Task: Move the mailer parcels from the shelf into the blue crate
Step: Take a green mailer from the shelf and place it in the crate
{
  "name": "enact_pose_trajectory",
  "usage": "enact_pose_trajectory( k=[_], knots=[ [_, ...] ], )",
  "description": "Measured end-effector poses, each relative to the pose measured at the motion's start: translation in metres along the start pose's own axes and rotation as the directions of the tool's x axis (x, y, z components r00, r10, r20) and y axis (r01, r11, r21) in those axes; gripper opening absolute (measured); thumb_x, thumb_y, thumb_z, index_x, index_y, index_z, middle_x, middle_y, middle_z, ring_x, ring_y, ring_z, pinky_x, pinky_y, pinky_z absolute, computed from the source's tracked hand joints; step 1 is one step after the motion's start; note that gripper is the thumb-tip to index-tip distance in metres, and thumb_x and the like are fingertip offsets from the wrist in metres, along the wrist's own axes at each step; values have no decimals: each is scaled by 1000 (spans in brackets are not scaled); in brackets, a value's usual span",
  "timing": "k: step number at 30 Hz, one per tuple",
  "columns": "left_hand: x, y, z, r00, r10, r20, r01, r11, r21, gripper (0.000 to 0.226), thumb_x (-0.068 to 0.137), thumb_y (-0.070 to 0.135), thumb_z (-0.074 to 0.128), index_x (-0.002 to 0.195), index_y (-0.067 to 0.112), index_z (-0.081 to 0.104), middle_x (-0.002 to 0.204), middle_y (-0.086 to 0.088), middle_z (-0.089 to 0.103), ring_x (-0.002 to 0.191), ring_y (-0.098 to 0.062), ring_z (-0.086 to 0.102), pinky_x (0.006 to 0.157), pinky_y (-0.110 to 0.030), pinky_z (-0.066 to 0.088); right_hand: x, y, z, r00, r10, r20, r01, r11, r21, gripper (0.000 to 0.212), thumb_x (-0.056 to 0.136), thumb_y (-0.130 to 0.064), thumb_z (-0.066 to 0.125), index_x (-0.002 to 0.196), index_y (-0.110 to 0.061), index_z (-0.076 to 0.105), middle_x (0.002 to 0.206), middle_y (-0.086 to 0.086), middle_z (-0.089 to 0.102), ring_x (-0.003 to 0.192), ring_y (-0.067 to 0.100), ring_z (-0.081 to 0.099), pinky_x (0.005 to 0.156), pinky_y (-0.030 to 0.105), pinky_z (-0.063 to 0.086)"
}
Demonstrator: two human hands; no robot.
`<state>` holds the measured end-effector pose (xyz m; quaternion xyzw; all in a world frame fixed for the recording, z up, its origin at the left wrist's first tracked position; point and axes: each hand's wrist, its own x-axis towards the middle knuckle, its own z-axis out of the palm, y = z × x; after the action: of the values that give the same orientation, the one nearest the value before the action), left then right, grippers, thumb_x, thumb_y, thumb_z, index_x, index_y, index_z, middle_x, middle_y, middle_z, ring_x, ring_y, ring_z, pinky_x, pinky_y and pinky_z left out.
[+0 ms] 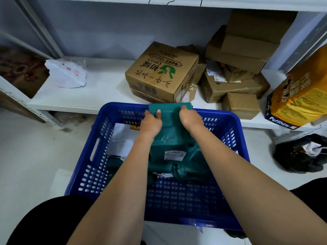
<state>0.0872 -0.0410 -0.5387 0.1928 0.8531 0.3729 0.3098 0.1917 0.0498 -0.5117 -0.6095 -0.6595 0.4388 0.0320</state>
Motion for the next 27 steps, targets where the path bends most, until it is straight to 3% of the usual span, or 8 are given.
enact_pose_trajectory(
  k=[3,7,11,14,19,21,24,27],
  knots=[
    [-4,-1,5,998,-67,12,68,978,-199,59,94,62,39,124,13,51,122,-12,60,112,-34,56,99,-45,47,1,13,8,994,-34,-103,26,997,-73,70,100,-55,25,136,2,43,137,22,50,124,38,48,100,42,39],
    [-7,-2,3,975,-204,88,222,925,-310,87,83,80,30,130,11,52,121,-12,59,108,-31,58,99,-47,47,-1,22,13,985,-91,-150,83,995,-62,66,101,-53,22,144,-3,29,131,26,54,119,44,52,96,46,42],
    [-6,1,2,967,-219,132,252,903,-349,84,87,78,26,134,11,49,124,-11,57,112,-30,56,99,-42,46,3,23,6,998,-17,-55,26,988,155,63,98,-61,27,118,-6,50,123,18,59,110,36,56,98,46,45],
    [-5,4,2,957,-234,170,284,878,-386,81,89,75,27,135,12,49,127,-10,58,113,-30,56,98,-40,47,5,27,4,994,82,79,-105,925,365,77,89,-73,34,123,-6,51,120,10,60,104,29,59,98,44,48],
    [-2,3,2,885,-291,363,459,680,-572,69,92,73,28,112,18,64,108,-13,70,91,-28,68,75,-36,55,8,36,-5,932,108,347,-307,746,591,71,90,-74,29,103,-14,65,98,10,72,89,27,69,73,35,57],
    [-2,0,3,865,-272,422,486,665,-568,60,95,65,33,108,18,68,106,-14,72,88,-29,69,73,-36,57,13,41,-2,910,129,393,-375,660,651,74,90,-74,28,111,-17,68,103,14,73,95,31,70,84,44,58],
    [6,-11,3,846,-268,461,508,667,-544,55,92,59,44,118,17,69,108,-13,73,99,-33,70,88,-45,56,16,40,2,889,142,435,-423,619,662,68,91,-70,34,120,-18,68,110,16,72,102,35,69,94,53,52],
    [6,-23,7,796,-345,498,582,665,-469,65,88,70,41,114,16,66,99,-14,72,90,-33,68,76,-41,55,18,43,4,882,133,451,-436,593,678,54,94,-61,38,98,-17,70,92,12,75,82,31,72,78,43,59]
  ],
)
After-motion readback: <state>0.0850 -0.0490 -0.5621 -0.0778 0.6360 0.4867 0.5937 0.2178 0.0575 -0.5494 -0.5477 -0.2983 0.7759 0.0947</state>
